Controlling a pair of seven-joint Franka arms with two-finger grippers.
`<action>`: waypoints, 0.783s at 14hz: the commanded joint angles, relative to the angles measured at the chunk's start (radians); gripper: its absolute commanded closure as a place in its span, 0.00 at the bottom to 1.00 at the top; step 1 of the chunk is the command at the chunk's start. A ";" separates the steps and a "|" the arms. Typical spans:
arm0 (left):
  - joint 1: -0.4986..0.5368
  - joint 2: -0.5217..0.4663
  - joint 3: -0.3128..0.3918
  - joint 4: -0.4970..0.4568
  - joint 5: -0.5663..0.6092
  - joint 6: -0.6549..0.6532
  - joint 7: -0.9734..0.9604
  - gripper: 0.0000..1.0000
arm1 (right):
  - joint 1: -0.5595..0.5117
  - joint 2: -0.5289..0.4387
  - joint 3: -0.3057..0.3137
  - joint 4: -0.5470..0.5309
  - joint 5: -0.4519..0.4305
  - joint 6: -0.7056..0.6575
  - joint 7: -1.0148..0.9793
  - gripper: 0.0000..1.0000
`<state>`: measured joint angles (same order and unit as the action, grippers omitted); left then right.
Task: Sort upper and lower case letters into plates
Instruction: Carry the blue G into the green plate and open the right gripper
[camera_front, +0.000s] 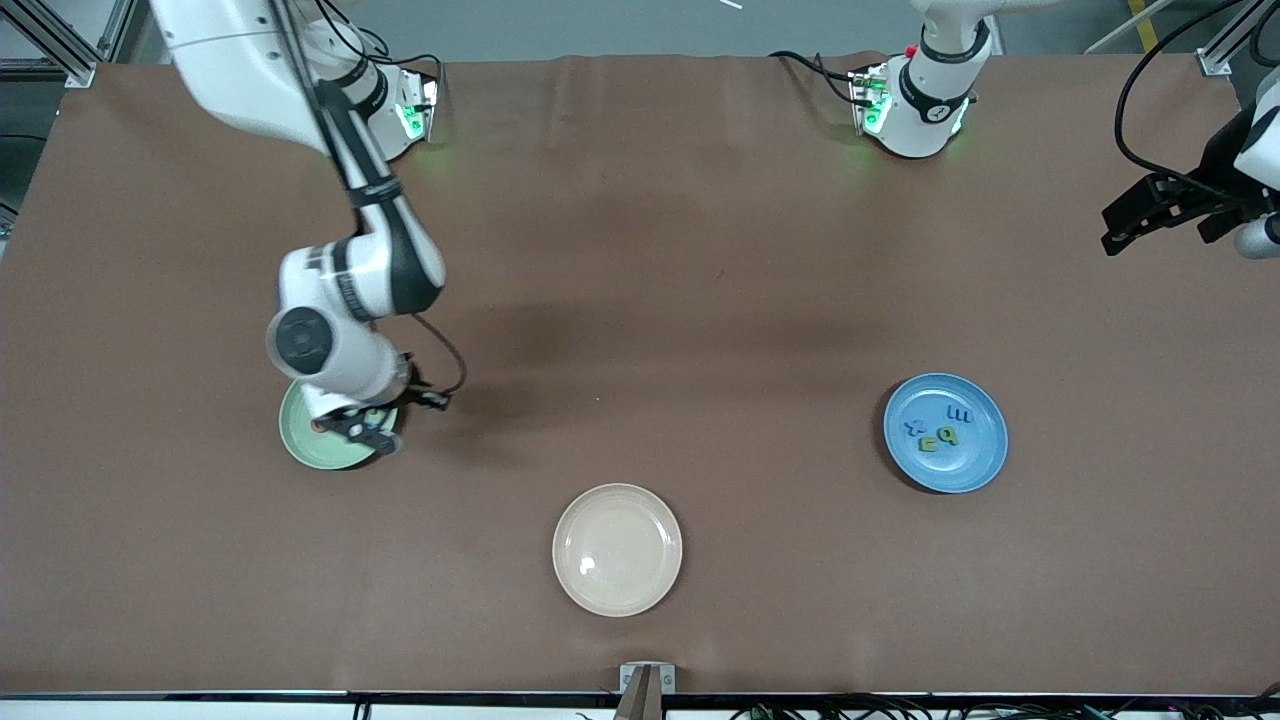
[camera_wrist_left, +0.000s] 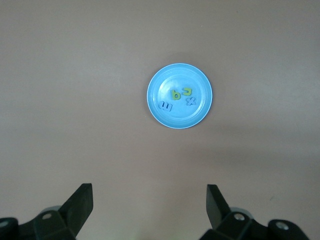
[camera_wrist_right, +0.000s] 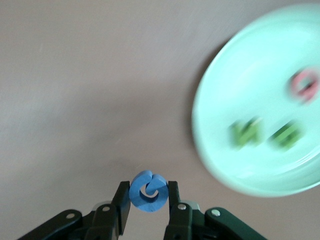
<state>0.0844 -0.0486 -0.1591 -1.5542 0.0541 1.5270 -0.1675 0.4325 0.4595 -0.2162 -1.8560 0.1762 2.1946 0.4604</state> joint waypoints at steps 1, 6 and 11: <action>0.006 -0.020 0.003 -0.018 -0.017 -0.005 0.031 0.00 | -0.066 0.005 -0.023 0.020 -0.010 -0.018 -0.181 1.00; 0.008 -0.022 0.004 -0.023 -0.019 -0.005 0.032 0.00 | -0.193 0.071 -0.018 0.020 -0.035 0.051 -0.333 1.00; 0.015 -0.022 0.020 -0.017 -0.019 -0.002 0.031 0.00 | -0.199 0.134 -0.015 0.026 -0.023 0.111 -0.335 1.00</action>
<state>0.0895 -0.0486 -0.1441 -1.5587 0.0541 1.5271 -0.1603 0.2426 0.5745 -0.2446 -1.8401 0.1536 2.2839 0.1293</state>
